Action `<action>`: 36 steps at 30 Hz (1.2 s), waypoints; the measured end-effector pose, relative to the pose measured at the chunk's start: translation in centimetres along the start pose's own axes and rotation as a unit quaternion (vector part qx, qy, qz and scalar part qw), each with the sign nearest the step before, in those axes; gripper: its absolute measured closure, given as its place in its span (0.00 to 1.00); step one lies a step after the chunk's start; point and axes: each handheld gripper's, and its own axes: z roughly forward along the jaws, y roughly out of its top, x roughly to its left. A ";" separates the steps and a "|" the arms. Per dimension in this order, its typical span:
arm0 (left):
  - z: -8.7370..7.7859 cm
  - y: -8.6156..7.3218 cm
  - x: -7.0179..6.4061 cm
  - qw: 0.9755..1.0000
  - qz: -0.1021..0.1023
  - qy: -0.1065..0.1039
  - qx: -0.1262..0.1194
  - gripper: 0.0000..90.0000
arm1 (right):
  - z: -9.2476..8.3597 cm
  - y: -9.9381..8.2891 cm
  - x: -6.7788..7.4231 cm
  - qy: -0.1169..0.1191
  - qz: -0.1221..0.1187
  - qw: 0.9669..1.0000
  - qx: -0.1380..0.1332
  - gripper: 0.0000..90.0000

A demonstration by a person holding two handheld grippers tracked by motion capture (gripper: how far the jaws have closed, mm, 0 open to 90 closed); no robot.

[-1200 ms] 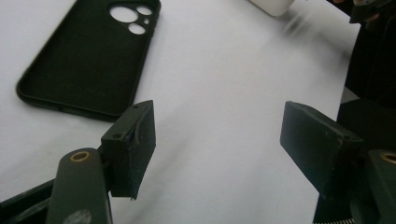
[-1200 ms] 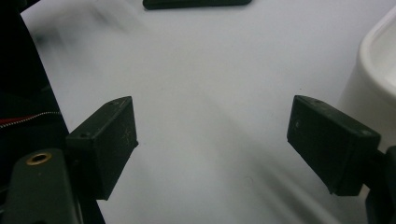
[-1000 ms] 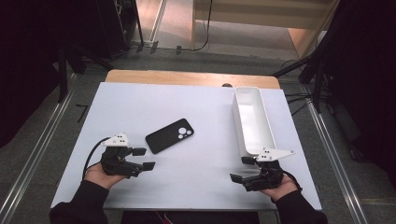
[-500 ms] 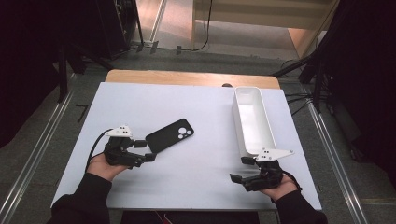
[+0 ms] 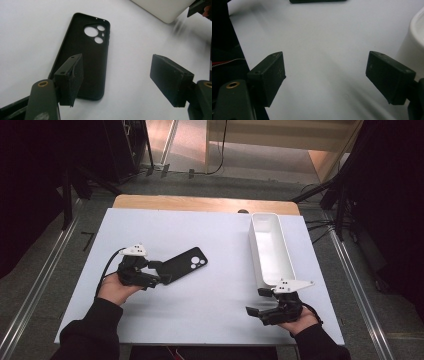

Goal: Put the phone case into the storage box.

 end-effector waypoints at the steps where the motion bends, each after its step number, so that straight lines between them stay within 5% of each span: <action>1: 0.1 0.2 0.1 1.000 -0.003 0.000 0.003 0.29 | 0.0 0.0 0.0 0.000 0.000 1.000 0.000 0.16; 13: 0.9 2.2 1.0 1.000 0.027 -0.002 0.004 0.23 | -0.1 0.0 0.0 0.000 0.003 1.000 0.002 0.16; 17: 1.3 2.9 1.4 0.999 0.030 -0.013 0.011 0.00 | 0.0 0.0 0.0 0.000 0.003 1.000 0.003 0.16; 36: 3.5 4.8 2.5 0.999 0.050 -0.011 0.019 0.00 | 0.0 0.0 0.0 0.001 0.000 1.000 0.002 0.16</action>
